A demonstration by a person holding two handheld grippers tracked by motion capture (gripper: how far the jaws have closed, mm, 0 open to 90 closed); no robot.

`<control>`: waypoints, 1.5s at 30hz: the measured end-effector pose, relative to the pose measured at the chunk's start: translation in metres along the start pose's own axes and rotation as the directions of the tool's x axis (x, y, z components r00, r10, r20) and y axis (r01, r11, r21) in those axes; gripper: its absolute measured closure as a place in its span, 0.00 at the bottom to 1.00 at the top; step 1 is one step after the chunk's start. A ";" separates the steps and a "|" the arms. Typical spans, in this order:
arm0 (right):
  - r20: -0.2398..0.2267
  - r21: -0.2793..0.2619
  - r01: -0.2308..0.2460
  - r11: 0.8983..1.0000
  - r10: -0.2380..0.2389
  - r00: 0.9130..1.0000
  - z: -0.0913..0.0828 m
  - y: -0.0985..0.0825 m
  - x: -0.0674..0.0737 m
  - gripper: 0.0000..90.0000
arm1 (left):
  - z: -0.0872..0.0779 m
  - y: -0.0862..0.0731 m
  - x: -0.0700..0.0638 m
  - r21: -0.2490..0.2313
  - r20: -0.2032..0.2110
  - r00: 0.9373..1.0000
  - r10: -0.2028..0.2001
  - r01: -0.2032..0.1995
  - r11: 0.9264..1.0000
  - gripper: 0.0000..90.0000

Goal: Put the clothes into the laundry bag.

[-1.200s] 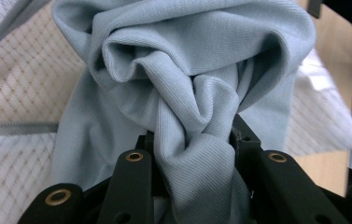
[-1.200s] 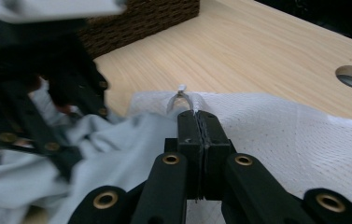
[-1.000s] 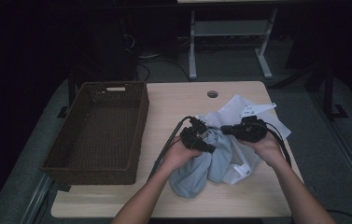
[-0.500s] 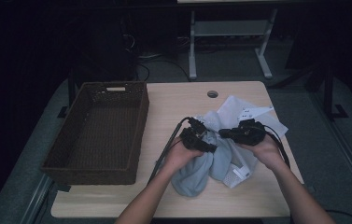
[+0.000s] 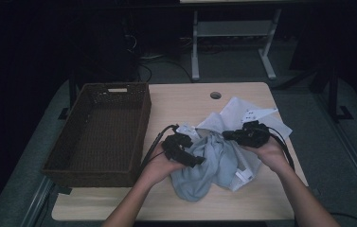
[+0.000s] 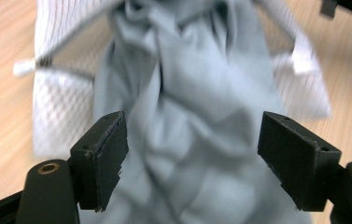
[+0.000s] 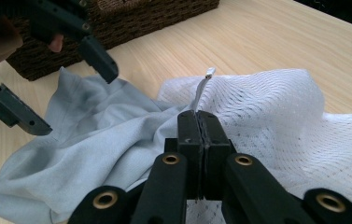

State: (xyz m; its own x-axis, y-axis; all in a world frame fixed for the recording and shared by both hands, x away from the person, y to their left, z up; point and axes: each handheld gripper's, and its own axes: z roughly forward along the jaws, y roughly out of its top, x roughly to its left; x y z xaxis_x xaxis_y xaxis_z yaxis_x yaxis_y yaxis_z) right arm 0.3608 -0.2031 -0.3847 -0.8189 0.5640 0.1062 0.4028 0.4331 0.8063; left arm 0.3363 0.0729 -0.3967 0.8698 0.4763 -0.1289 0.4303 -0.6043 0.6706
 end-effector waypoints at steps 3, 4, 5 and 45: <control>-0.001 0.002 0.000 1.000 0.000 1.000 0.000 0.000 0.000 0.98 | 0.005 -0.012 0.005 0.015 -0.019 1.000 -0.011 0.011 1.000 0.23; -0.001 0.003 0.001 1.000 -0.001 1.000 0.000 0.000 0.000 0.98 | 0.007 -0.014 0.008 0.018 -0.019 1.000 -0.015 0.016 1.000 0.22; -0.001 0.004 0.004 1.000 -0.004 1.000 0.001 0.000 0.000 0.98 | 0.009 -0.015 0.010 0.020 -0.020 1.000 -0.021 0.022 1.000 0.22; -0.055 -0.028 0.027 0.999 -0.028 0.998 -0.002 0.014 0.023 0.98 | 0.012 0.009 -0.010 -0.119 0.024 0.998 0.050 -0.047 0.992 0.92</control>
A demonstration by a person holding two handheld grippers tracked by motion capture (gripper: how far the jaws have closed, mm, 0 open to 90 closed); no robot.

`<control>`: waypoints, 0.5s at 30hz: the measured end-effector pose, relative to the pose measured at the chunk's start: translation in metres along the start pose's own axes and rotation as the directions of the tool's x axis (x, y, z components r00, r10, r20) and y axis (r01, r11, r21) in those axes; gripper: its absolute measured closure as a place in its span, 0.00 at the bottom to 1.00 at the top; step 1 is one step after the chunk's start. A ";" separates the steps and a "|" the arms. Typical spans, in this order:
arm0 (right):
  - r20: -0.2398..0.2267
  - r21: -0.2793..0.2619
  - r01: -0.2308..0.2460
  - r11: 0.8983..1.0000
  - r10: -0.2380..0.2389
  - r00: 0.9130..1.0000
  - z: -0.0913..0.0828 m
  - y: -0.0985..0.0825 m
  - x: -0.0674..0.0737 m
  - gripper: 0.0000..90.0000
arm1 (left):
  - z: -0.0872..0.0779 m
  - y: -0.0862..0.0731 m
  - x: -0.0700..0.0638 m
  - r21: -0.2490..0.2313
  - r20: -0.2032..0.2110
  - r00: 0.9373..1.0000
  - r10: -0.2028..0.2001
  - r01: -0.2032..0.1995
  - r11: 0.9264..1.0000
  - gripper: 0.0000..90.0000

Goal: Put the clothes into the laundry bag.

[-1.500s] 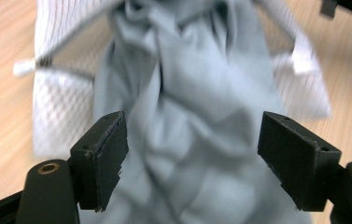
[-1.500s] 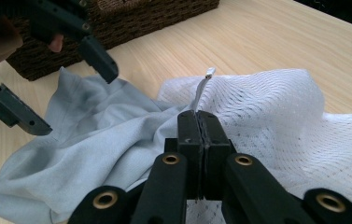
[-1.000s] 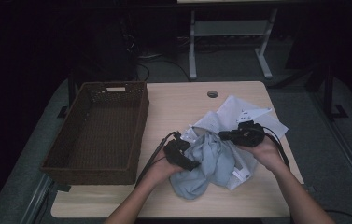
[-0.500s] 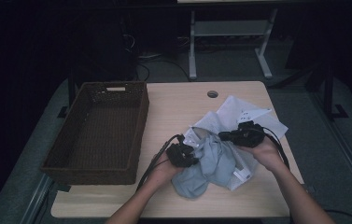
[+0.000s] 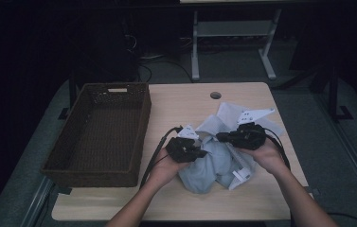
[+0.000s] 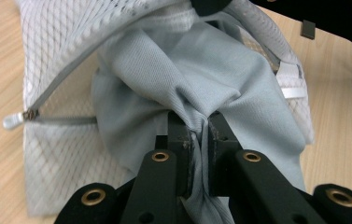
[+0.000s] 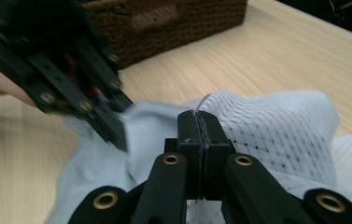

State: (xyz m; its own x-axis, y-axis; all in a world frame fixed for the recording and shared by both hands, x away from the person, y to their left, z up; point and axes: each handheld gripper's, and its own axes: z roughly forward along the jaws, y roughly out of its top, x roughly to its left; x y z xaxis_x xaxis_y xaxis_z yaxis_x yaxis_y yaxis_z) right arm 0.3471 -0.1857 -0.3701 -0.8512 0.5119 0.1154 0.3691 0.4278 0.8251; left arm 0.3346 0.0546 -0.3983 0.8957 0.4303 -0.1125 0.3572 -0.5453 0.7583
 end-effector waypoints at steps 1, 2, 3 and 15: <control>-0.004 -0.006 0.006 1.000 -0.006 1.000 -0.001 0.002 0.003 0.98 | 0.001 0.001 0.000 0.003 -0.005 1.000 0.004 -0.004 1.000 0.92; -0.011 -0.010 0.007 1.000 -0.007 1.000 -0.001 0.003 0.005 0.98 | 0.004 0.002 0.000 -0.005 -0.010 1.000 0.001 -0.001 1.000 0.92; -0.023 -0.017 0.008 1.000 -0.008 1.000 -0.002 0.004 0.007 0.98 | 0.005 0.002 0.000 -0.007 -0.011 1.000 0.000 0.000 1.000 0.92; -0.019 0.065 0.010 0.998 -0.009 1.000 0.011 -0.011 0.004 0.98 | 0.040 -0.016 0.004 0.091 0.004 1.000 -0.012 0.012 0.996 0.60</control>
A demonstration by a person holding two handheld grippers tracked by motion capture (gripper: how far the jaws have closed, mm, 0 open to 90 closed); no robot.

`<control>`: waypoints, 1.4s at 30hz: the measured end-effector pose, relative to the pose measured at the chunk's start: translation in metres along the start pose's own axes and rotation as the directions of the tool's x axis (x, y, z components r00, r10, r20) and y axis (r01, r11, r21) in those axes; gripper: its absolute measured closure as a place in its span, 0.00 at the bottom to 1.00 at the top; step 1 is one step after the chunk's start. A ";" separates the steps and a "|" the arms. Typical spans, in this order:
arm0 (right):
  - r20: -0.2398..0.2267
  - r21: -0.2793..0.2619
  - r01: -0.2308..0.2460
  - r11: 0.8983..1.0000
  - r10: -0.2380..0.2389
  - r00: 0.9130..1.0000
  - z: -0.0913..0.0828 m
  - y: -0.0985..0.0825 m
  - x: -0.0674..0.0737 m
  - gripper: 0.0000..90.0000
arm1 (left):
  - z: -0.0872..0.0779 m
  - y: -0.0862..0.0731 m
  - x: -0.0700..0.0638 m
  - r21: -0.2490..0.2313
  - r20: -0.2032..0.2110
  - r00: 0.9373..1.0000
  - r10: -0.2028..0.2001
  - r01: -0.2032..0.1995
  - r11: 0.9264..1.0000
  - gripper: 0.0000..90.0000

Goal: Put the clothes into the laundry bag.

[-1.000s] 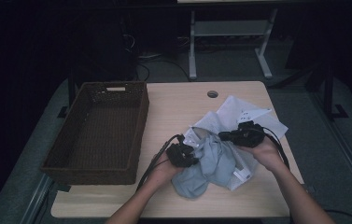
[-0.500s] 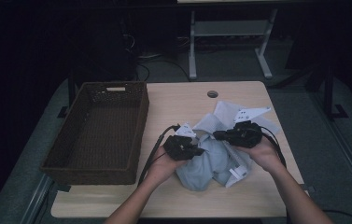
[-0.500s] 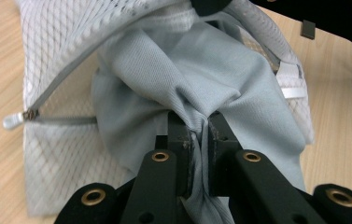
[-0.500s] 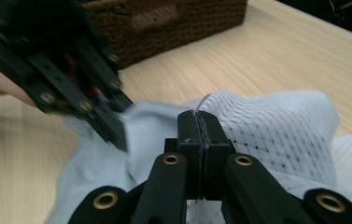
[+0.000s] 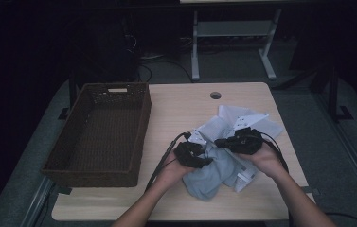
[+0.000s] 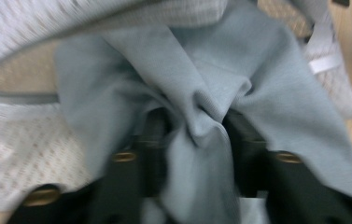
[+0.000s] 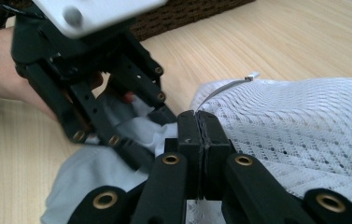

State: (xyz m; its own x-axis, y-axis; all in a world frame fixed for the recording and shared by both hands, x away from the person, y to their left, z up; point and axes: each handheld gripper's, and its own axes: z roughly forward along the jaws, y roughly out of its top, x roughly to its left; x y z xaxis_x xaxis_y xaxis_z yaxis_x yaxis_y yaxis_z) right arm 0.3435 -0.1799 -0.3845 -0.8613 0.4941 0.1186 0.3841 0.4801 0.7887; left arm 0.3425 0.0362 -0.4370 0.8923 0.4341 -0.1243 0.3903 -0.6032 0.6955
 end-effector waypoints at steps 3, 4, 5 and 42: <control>0.004 0.006 0.000 1.000 0.000 1.000 0.000 -0.001 -0.001 0.98 | 0.001 0.000 0.000 0.001 -0.026 1.000 -0.001 0.001 1.000 0.36; 0.005 0.005 -0.003 1.000 0.003 1.000 0.000 -0.001 -0.001 0.98 | 0.000 0.000 0.000 -0.014 -0.035 0.999 -0.010 0.009 1.000 0.31; 0.008 0.006 -0.005 1.000 0.005 1.000 -0.001 -0.002 -0.002 0.98 | -0.002 0.002 0.002 -0.025 -0.040 0.999 -0.022 0.021 0.999 0.26; -0.030 -0.111 -0.015 0.994 0.012 0.999 -0.017 0.017 0.009 0.98 | -0.061 0.009 0.004 -0.168 -0.062 0.998 -0.026 0.015 0.986 0.88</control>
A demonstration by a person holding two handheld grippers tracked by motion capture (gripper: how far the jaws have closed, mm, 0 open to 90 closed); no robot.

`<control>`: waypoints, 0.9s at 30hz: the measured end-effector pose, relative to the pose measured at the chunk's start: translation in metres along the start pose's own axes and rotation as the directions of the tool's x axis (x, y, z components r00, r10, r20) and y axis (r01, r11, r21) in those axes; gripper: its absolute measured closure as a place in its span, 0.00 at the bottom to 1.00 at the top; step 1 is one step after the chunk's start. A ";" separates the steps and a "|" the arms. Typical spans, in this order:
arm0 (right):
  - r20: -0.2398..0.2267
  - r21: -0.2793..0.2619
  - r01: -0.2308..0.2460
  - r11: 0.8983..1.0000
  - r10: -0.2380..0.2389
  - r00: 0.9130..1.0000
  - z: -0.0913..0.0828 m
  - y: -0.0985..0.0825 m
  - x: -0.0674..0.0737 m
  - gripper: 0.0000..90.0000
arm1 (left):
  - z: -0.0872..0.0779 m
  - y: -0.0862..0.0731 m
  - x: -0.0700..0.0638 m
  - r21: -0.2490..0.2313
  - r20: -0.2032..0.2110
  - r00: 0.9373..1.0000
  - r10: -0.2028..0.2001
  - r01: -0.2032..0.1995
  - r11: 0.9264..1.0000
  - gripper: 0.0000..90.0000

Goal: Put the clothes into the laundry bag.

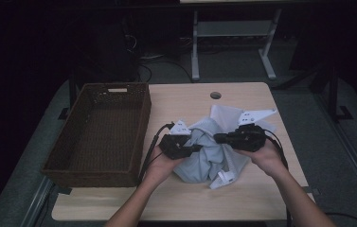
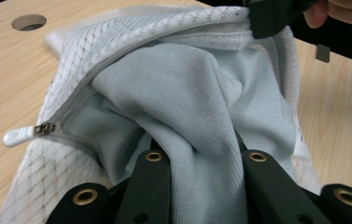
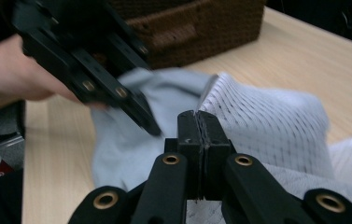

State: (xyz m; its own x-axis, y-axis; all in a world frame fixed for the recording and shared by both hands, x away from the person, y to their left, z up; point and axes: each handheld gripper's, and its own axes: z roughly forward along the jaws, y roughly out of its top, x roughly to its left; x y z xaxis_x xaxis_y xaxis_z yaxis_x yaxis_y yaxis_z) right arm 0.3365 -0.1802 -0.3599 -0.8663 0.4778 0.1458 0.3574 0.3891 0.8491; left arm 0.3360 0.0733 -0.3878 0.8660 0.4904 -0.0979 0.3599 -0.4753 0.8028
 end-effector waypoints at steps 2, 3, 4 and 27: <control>-0.006 -0.015 0.012 1.000 -0.012 1.000 0.001 0.006 0.006 0.98 | 0.004 0.003 -0.003 -0.005 -0.004 1.000 0.002 -0.002 1.000 0.88; -0.014 -0.025 0.016 1.000 -0.017 1.000 0.002 0.008 0.009 0.98 | 0.006 0.003 -0.005 -0.002 -0.005 1.000 0.005 -0.005 1.000 0.88; -0.019 -0.031 0.018 0.999 -0.019 1.000 0.002 0.010 0.011 0.98 | 0.010 0.003 -0.006 -0.003 -0.007 1.000 0.005 -0.005 1.000 0.88; 0.035 0.029 0.005 1.000 -0.006 0.999 0.007 -0.010 0.001 0.79 | 0.049 -0.017 -0.004 0.067 0.015 0.999 -0.035 0.034 0.997 0.86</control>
State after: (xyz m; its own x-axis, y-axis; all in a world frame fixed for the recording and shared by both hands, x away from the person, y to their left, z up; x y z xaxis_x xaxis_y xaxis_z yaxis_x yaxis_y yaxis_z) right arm 0.3344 -0.1783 -0.3717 -0.8558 0.5025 0.1226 0.3627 0.4141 0.8349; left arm 0.3435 0.0434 -0.4303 0.8580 0.4957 -0.1345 0.4113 -0.5061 0.7581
